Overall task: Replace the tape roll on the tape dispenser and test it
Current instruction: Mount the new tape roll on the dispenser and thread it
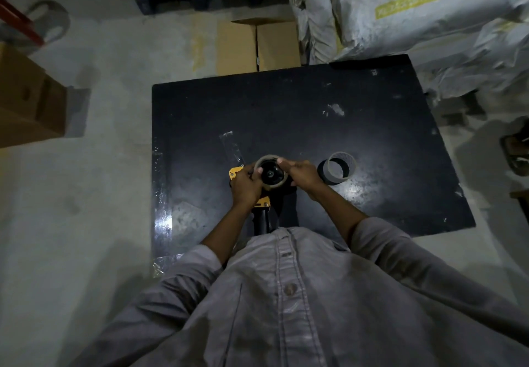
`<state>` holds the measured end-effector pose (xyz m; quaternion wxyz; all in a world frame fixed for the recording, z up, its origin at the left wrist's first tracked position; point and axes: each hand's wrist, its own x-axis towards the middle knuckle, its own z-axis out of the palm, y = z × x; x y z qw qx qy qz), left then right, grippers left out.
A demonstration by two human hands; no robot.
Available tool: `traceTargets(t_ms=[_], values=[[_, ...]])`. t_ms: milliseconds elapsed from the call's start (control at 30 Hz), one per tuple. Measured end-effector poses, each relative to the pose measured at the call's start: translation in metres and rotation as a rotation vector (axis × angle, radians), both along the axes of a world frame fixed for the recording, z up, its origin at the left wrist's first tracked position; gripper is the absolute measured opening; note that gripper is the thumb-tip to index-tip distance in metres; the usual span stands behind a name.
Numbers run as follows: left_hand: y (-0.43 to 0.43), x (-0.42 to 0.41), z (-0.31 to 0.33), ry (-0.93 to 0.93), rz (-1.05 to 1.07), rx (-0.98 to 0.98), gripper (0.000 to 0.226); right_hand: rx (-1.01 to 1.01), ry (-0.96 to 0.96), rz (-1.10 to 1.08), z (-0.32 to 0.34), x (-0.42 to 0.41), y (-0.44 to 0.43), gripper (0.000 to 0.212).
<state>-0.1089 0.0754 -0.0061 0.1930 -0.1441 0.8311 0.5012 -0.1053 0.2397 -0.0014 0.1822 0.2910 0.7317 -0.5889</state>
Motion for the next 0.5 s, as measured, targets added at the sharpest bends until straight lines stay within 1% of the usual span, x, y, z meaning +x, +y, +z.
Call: traceTargets(t_ms=[200,367,500], values=[[0.0,-0.003,-0.002,-0.039,0.045,0.022,0.031,-0.034,-0.014,-0.018,0.004,0.001,-0.002,0.042],[-0.011,0.007,-0.004,-0.01,0.064,0.111,0.03,-0.046,-0.012,0.069,0.007,0.002,-0.002,0.047],[-0.017,0.006,-0.001,0.009,0.064,0.138,0.031,-0.043,-0.027,0.098,0.011,-0.005,-0.003,0.054]])
